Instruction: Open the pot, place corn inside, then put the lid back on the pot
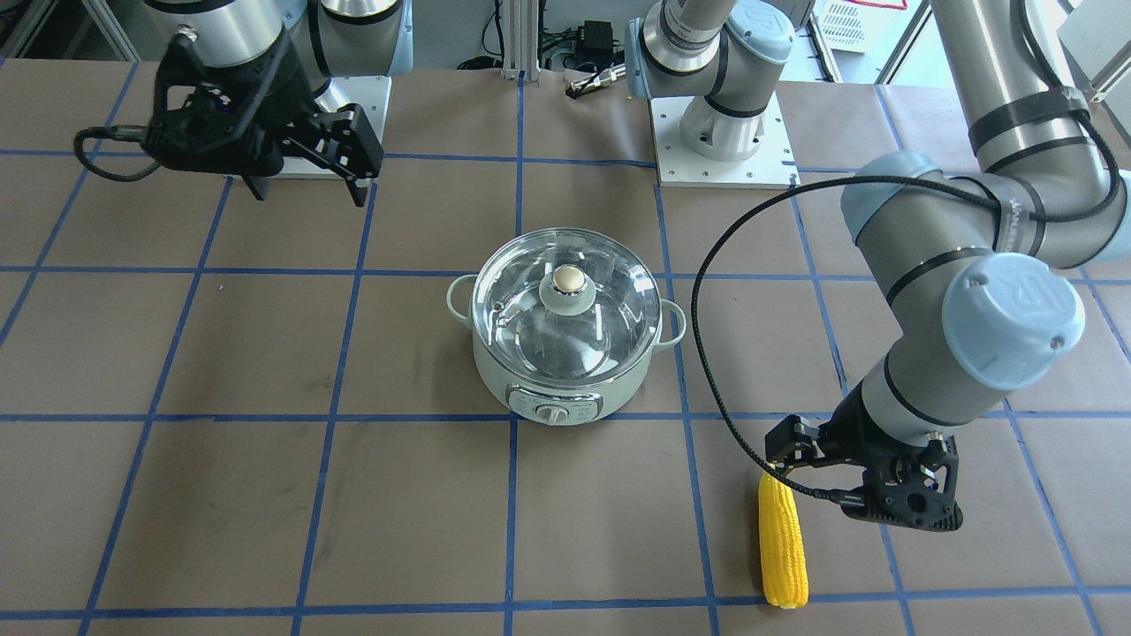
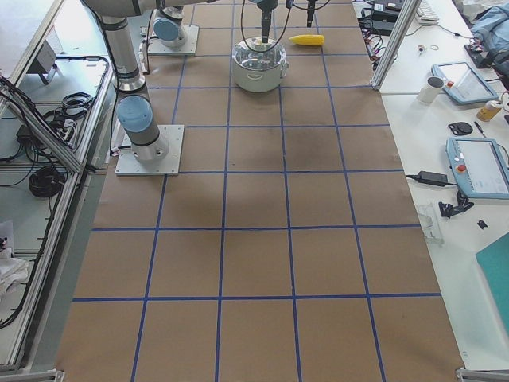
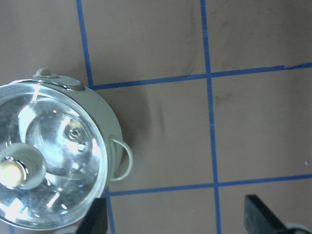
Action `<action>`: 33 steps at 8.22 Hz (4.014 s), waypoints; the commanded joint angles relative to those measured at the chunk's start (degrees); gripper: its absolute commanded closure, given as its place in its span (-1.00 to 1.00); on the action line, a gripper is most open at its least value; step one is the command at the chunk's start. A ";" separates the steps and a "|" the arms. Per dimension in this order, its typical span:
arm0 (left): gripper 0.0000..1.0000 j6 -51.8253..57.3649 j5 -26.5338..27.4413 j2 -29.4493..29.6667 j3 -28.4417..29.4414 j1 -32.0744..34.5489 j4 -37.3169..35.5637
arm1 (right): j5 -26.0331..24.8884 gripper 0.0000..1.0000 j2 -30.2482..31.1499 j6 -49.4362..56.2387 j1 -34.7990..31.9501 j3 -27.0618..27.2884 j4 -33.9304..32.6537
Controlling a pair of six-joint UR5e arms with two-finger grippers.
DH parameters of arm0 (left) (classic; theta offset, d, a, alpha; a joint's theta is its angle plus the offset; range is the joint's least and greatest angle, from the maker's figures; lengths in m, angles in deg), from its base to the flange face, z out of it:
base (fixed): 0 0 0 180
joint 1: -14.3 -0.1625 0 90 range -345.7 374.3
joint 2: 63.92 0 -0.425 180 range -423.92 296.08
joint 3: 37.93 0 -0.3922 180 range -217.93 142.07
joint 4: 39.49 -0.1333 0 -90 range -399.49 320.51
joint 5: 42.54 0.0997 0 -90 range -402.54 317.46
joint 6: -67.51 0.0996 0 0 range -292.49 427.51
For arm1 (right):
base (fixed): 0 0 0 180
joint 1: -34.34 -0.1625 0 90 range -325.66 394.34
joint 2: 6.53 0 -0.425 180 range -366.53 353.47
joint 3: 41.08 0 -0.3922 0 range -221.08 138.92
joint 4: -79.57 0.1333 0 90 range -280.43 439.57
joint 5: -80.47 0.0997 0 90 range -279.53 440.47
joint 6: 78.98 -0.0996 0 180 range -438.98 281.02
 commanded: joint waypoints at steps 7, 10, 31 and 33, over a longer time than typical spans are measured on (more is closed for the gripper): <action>-1.00 -1.04 -0.63 9.07 0.09 -0.04 -6.24 | 0.06 -1.00 -10.63 -10.69 -9.61 1.32 -11.76; 0.99 0.01 -0.64 9.78 0.09 -0.04 -6.15 | 0.15 -0.87 -11.34 -10.61 -9.61 2.28 -11.76; 1.00 -26.51 -0.64 -17.90 -8.52 13.29 16.79 | -1.52 0.25 10.98 23.84 16.23 1.06 9.68; 1.00 -32.66 -1.16 -17.64 -8.79 19.44 16.44 | -1.69 0.26 10.99 24.02 16.23 1.06 9.95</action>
